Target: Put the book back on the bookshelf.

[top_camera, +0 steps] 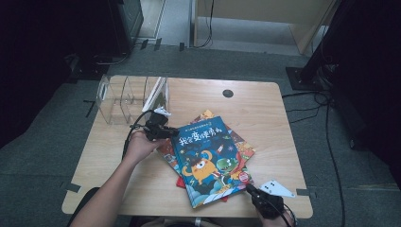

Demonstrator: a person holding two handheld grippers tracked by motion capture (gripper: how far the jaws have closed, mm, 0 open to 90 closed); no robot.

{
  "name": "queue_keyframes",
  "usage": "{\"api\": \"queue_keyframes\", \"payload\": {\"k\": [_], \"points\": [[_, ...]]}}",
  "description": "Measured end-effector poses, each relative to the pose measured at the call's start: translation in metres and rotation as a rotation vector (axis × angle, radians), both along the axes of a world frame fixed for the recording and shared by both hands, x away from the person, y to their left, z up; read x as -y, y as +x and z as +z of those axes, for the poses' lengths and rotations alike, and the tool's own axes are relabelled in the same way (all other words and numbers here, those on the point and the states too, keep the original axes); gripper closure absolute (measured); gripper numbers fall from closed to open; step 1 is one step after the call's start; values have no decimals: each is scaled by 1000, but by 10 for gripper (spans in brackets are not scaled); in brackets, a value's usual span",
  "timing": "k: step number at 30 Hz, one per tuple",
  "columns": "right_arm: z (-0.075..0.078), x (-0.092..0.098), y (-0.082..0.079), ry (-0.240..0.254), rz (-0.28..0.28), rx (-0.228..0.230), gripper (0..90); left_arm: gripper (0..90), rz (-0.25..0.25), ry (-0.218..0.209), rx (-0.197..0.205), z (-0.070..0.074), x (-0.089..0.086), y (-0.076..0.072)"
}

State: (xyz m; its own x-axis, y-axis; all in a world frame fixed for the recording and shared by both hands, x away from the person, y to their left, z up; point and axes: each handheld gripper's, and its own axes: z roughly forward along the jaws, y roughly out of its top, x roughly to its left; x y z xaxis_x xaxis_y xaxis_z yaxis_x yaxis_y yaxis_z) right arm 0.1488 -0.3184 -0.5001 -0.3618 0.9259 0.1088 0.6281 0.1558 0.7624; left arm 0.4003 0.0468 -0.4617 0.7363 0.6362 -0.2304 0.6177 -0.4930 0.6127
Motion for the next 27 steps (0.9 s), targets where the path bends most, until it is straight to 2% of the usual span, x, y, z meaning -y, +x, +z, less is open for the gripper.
{"api": "queue_keyframes", "payload": {"k": [8,13,19,27], "points": [[0,9,17,8,-15,-19,900,809,45,-4,6,1,-12,0],[1,12,27,-7,-13,-19,900,813,75,-10,17,1,-20,1],[1,15,37,6,-5,-23,900,860,121,25,-8,-5,-28,7],[0,19,50,19,8,-33,900,887,155,65,9,-7,-35,10]]}}
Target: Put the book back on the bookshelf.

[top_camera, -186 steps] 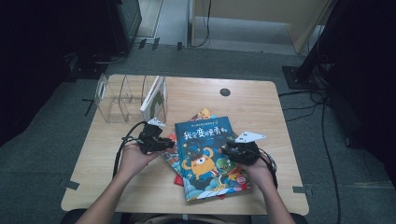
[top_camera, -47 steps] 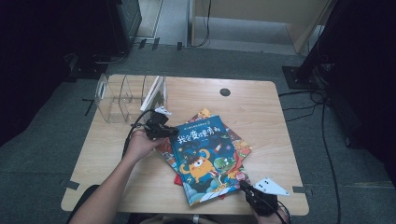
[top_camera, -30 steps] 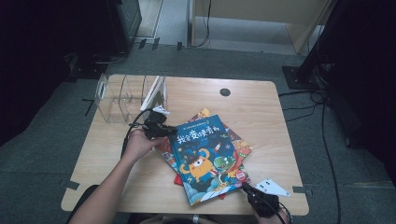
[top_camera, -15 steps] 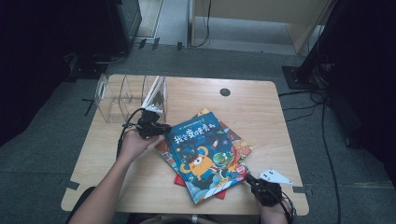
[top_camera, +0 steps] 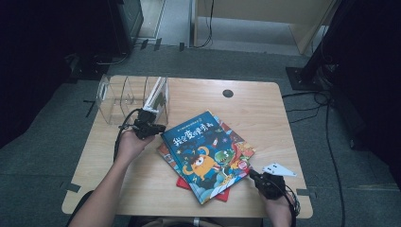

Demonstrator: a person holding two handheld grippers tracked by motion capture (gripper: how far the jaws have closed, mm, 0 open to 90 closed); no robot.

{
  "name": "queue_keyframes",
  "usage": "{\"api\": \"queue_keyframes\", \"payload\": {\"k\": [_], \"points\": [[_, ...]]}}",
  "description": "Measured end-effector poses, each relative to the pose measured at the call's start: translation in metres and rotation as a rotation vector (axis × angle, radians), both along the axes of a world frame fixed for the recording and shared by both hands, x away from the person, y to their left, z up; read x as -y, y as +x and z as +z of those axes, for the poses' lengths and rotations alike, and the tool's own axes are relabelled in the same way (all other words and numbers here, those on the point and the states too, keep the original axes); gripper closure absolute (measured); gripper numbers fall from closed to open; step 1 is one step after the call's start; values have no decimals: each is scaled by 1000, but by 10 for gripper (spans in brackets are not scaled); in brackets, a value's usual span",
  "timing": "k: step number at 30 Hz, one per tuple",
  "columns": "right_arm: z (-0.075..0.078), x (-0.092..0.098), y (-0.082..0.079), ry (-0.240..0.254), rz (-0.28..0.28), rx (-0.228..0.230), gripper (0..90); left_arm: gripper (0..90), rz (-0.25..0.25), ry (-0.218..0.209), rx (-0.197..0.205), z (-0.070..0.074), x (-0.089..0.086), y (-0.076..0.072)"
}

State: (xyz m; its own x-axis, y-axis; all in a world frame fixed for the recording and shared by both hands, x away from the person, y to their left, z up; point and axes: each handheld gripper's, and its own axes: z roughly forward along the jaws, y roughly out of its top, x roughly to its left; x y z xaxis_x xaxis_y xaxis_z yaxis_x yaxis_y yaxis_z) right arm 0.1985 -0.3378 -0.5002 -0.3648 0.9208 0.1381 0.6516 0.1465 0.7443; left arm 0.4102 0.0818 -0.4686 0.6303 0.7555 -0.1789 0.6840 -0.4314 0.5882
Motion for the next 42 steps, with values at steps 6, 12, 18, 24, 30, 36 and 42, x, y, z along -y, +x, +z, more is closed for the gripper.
{"api": "queue_keyframes", "payload": {"k": [6,12,18,24,30,36,42], "points": [[0,2,5,1,9,-10,900,880,-2,34,14,-6,-1,2],[0,3,10,5,13,-14,900,871,-7,33,17,-6,-1,2],[0,4,10,9,17,-15,900,882,-4,22,11,-5,0,1],[0,5,12,12,19,-18,900,898,-12,25,5,-4,2,-1],[0,6,15,9,22,-22,900,866,-23,53,28,-1,7,-5],[0,7,16,14,26,-24,900,900,5,68,40,-2,5,-4],[-2,7,17,4,24,-36,900,900,-5,85,46,-3,7,-4]]}}
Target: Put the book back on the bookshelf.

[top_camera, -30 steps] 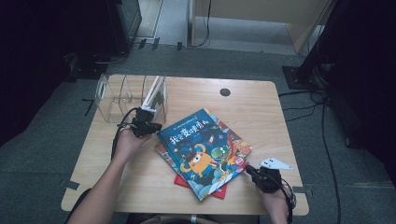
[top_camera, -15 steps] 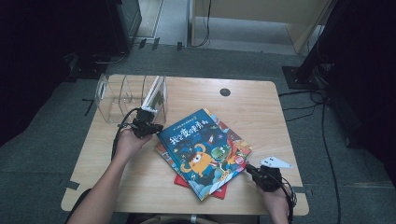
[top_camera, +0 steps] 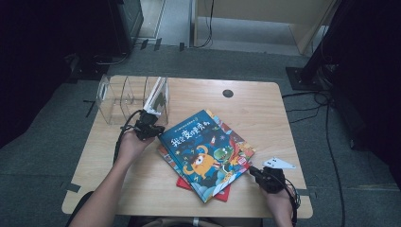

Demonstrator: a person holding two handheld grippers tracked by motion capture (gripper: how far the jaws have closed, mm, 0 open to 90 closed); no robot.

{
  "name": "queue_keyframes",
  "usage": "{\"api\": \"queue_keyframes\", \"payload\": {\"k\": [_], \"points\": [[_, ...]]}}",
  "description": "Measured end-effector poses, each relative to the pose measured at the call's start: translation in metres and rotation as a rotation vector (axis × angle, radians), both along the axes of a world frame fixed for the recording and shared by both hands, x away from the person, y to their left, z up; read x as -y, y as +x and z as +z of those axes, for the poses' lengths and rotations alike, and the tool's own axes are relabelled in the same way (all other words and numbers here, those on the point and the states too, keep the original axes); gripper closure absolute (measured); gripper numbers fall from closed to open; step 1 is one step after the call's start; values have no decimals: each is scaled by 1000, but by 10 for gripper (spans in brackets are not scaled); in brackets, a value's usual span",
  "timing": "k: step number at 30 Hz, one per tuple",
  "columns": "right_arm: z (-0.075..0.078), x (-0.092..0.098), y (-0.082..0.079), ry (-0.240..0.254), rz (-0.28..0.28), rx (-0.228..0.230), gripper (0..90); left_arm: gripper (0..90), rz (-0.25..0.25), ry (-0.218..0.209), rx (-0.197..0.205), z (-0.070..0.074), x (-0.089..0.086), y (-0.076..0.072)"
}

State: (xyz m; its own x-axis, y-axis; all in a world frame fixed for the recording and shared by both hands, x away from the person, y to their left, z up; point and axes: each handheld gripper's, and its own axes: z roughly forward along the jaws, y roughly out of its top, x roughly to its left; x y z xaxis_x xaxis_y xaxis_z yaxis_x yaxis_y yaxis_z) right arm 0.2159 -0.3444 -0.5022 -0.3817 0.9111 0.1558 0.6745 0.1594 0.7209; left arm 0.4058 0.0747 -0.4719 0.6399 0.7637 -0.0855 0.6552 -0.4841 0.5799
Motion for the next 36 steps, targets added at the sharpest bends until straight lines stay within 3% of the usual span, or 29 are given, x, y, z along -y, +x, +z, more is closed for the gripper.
{"api": "queue_keyframes", "payload": {"k": [11,23,31,36], "points": [[0,4,10,-6,1,3,900,900,4,-28,-37,0,-6,-4],[0,13,31,1,14,2,900,900,17,-36,-47,0,-11,-20],[1,15,43,5,17,11,900,900,34,-77,-73,-1,-18,-29],[1,16,52,5,20,14,900,900,42,-76,-85,-1,-20,-36]]}}
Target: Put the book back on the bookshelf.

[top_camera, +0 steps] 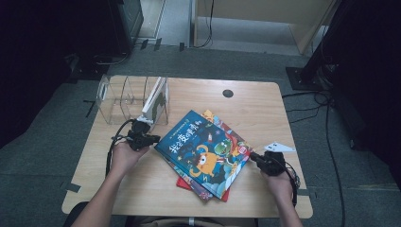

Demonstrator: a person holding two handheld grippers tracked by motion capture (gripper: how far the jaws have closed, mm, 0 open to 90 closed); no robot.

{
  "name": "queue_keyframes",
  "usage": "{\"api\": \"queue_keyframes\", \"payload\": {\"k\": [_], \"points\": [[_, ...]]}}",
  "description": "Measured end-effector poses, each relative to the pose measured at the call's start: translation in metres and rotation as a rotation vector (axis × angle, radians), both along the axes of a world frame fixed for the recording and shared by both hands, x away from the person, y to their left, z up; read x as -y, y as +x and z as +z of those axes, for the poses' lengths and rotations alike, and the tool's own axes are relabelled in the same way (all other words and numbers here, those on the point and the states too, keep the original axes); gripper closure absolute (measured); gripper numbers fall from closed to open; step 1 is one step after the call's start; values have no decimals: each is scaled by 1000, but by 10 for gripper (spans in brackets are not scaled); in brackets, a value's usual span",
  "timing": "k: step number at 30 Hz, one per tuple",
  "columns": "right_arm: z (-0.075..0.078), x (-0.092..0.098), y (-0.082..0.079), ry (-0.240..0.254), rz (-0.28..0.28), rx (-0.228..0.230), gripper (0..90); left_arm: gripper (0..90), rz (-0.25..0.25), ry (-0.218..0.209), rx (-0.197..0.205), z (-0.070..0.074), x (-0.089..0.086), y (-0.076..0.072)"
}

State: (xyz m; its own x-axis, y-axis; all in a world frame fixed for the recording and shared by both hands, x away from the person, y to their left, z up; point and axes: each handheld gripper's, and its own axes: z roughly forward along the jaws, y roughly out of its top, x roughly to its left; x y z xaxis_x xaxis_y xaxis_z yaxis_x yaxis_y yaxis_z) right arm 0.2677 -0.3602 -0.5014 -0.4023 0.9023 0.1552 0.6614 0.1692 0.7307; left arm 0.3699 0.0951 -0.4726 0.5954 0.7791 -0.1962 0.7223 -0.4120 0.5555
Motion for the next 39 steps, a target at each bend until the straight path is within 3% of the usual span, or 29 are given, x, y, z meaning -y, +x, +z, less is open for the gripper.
{"api": "queue_keyframes", "payload": {"k": [12,23,27,31,35,39], "points": [[1,-2,13,10,5,19,900,887,8,-19,-34,0,-7,-16],[0,-5,27,11,12,25,900,872,7,-5,-48,1,-10,-33],[0,-5,30,10,24,28,900,821,12,-22,-68,2,-14,-31],[1,-6,29,6,32,21,900,740,5,-10,-38,5,-13,-25],[1,-8,23,0,52,24,900,686,-3,-22,-42,6,-12,-20],[0,-9,25,4,57,29,900,713,-18,-16,-73,4,-10,-23]]}}
